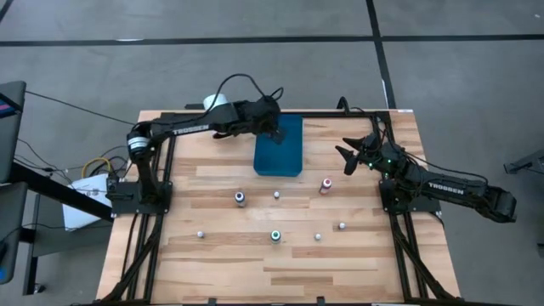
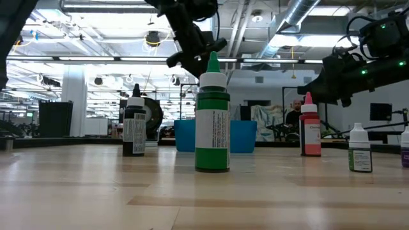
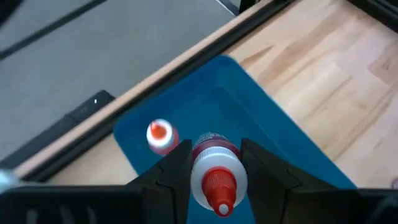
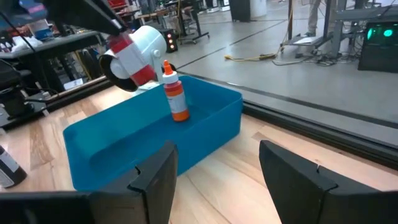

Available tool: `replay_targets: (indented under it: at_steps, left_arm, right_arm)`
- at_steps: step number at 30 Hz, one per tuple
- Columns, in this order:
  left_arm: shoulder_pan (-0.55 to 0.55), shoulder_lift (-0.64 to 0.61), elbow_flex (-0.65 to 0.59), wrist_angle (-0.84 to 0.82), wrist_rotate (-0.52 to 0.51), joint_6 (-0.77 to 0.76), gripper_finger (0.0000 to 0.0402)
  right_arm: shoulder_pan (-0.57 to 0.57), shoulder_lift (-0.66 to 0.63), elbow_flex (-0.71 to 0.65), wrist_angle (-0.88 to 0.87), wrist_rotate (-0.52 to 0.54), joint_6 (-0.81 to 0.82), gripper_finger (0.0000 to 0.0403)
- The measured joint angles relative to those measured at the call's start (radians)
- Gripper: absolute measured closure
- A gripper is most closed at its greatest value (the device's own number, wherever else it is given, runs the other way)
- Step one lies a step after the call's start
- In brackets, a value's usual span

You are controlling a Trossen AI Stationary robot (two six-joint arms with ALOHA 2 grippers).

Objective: Pick & Place food coloring
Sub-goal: Put the big red food coloring bottle into the blue bin

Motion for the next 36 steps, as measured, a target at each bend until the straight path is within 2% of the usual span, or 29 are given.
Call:
replay_targets:
  at_steps: [14,27,36]
  left_arm:
    - [0.018,0.144,0.152,0.01,0.017,0.131,0.0291]
    - [0.031,0.211,0.154,0.037,0.01,0.164,0.0292]
    - [0.036,0.255,0.153,0.043,-0.051,0.205,0.029]
  right_arm:
    - [-0.002,0.0,0.0,0.0,0.004,0.009,0.0188]
    - [-0.002,0.0,0.001,-0.002,0.006,0.027,0.0188]
    - [-0.002,0.0,0.002,-0.008,0.006,0.034,0.0188]
